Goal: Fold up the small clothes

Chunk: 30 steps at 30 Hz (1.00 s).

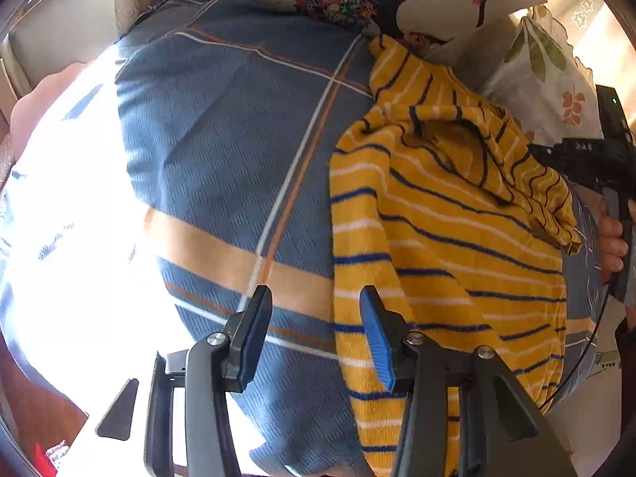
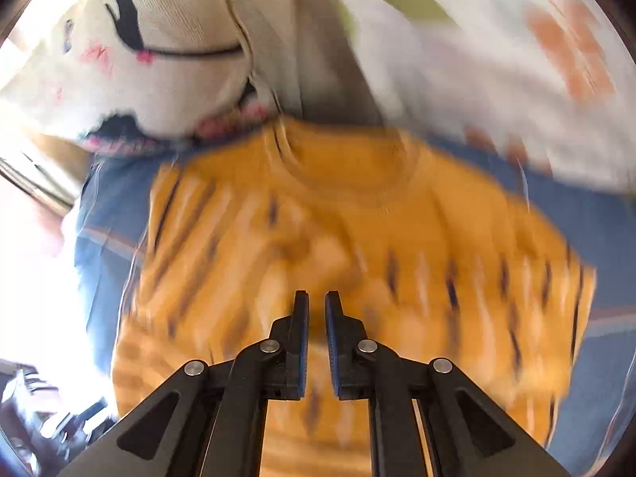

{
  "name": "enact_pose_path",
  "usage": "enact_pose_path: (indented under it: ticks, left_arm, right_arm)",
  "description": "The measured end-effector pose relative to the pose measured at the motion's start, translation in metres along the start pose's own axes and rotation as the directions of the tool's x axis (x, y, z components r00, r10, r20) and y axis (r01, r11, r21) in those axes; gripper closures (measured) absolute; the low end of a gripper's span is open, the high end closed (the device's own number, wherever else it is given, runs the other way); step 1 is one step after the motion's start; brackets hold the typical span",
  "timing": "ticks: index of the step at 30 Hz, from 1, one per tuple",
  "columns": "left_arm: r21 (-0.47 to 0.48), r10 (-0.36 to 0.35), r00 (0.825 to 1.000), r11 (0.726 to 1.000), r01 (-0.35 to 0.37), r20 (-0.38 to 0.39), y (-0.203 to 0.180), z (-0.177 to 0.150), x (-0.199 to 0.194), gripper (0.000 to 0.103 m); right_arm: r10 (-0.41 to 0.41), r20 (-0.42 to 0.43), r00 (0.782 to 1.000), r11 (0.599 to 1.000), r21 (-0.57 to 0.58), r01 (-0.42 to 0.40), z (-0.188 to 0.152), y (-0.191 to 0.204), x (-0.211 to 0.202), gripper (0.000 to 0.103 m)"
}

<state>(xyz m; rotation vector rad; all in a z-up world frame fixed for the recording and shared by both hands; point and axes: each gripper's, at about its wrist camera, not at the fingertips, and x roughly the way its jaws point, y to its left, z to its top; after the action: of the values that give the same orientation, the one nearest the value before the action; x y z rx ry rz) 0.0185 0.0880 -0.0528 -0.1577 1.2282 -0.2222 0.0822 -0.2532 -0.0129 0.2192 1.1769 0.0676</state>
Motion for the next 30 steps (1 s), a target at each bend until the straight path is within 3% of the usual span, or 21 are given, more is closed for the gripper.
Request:
enact_pose_path:
  ticks: [2, 4, 5, 6, 8, 9, 10, 13, 16, 17, 18, 20, 21, 22, 23, 25, 26, 27, 29, 30]
  left_arm:
    - [-0.006, -0.002, 1.000, 1.000, 0.002, -0.016, -0.005, -0.011, 0.004, 0.058]
    - [-0.005, 0.007, 1.000, 1.000, -0.008, -0.017, -0.010, -0.022, 0.003, 0.058]
    - [-0.003, 0.017, 1.000, 1.000, -0.017, -0.013, -0.013, -0.026, 0.002, 0.058]
    - [-0.002, 0.029, 1.000, 1.000, -0.029, -0.011, -0.015, -0.031, 0.000, 0.058]
    - [-0.005, 0.040, 0.999, 0.999, -0.040, -0.005, -0.017, -0.040, -0.005, 0.058]
    - [-0.010, 0.041, 0.999, 0.999, -0.041, 0.000, -0.017, -0.044, -0.008, 0.058]
    - [-0.014, 0.043, 0.999, 0.999, -0.043, 0.002, -0.018, -0.048, -0.010, 0.058]
    - [-0.023, 0.047, 0.999, 0.999, -0.047, 0.000, -0.022, -0.060, -0.011, 0.058]
    - [-0.031, 0.049, 0.999, 0.998, -0.050, -0.007, -0.027, -0.071, -0.012, 0.058]
    - [-0.031, 0.051, 0.999, 0.998, -0.051, -0.004, -0.029, -0.074, -0.014, 0.058]
    - [-0.030, 0.057, 0.998, 0.998, -0.057, -0.001, -0.032, -0.075, -0.014, 0.058]
    - [-0.037, 0.066, 0.998, 0.997, -0.066, 0.006, -0.036, -0.076, -0.019, 0.058]
    - [-0.043, 0.065, 0.998, 0.997, -0.064, 0.012, -0.037, -0.078, -0.024, 0.058]
    - [-0.045, 0.067, 0.998, 0.997, -0.066, 0.019, -0.038, -0.079, -0.028, 0.058]
    - [-0.044, 0.074, 0.997, 0.996, -0.073, 0.030, -0.038, -0.079, -0.034, 0.058]
    - [-0.038, 0.096, 0.994, 0.995, -0.094, 0.059, -0.037, -0.079, -0.046, 0.058]
    - [-0.037, 0.107, 0.992, 0.994, -0.104, 0.070, -0.035, -0.080, -0.049, 0.054]
    - [-0.039, 0.116, 0.990, 0.993, -0.114, 0.074, -0.033, -0.080, -0.051, 0.051]
    - [-0.049, 0.119, 0.991, 0.992, -0.116, 0.060, -0.028, -0.080, -0.047, 0.051]
    - [-0.054, 0.111, 0.993, 0.993, -0.108, 0.051, -0.027, -0.081, -0.044, 0.051]
  right_arm:
    - [-0.067, -0.030, 0.997, 0.997, 0.021, 0.068, -0.026, -0.028, -0.004, 0.094]
    - [-0.191, -0.062, 0.980, 0.975, 0.102, 0.197, -0.052, -0.069, -0.007, 0.095]
    - [-0.171, -0.034, 0.985, 0.971, 0.166, 0.174, -0.063, -0.094, -0.015, 0.103]
    - [-0.084, 0.000, 0.996, 0.964, 0.254, 0.081, -0.074, -0.118, -0.028, 0.103]
    - [-0.089, 0.039, 0.995, 0.932, 0.356, 0.070, -0.090, -0.142, -0.052, 0.100]
    - [-0.124, 0.068, 0.990, 0.931, 0.353, 0.092, -0.097, -0.146, -0.066, 0.089]
    - [-0.152, 0.083, 0.985, 0.935, 0.336, 0.116, -0.103, -0.143, -0.075, 0.088]
    - [-0.121, 0.137, 0.983, 0.950, 0.303, 0.075, -0.107, -0.147, -0.089, 0.087]
    - [-0.131, 0.162, 0.978, 0.959, 0.272, 0.083, -0.091, -0.141, -0.081, 0.086]
    - [-0.118, 0.171, 0.978, 0.956, 0.287, 0.065, -0.084, -0.143, -0.078, 0.079]
    - [-0.122, 0.167, 0.978, 0.949, 0.307, 0.066, -0.078, -0.142, -0.071, 0.062]
    - [-0.169, 0.130, 0.977, 0.935, 0.336, 0.117, -0.062, -0.139, -0.049, 0.054]
    - [-0.175, 0.103, 0.979, 0.934, 0.333, 0.132, -0.052, -0.137, -0.034, 0.056]
    - [-0.167, 0.087, 0.982, 0.938, 0.321, 0.131, -0.046, -0.135, -0.026, 0.067]
    - [-0.137, 0.081, 0.987, 0.949, 0.296, 0.107, -0.041, -0.131, -0.021, 0.092]
    - [-0.146, 0.120, 0.982, 0.961, 0.251, 0.112, -0.042, -0.125, -0.031, 0.093]
    - [-0.196, 0.107, 0.975, 0.954, 0.252, 0.164, -0.043, -0.129, -0.032, 0.095]
    - [-0.263, 0.069, 0.962, 0.935, 0.264, 0.236, -0.043, -0.135, -0.026, 0.095]
    - [-0.419, 0.016, 0.908, 0.875, 0.275, 0.399, -0.047, -0.145, -0.023, 0.095]
    - [-0.416, 0.018, 0.909, 0.870, 0.299, 0.392, -0.052, -0.151, -0.028, 0.095]
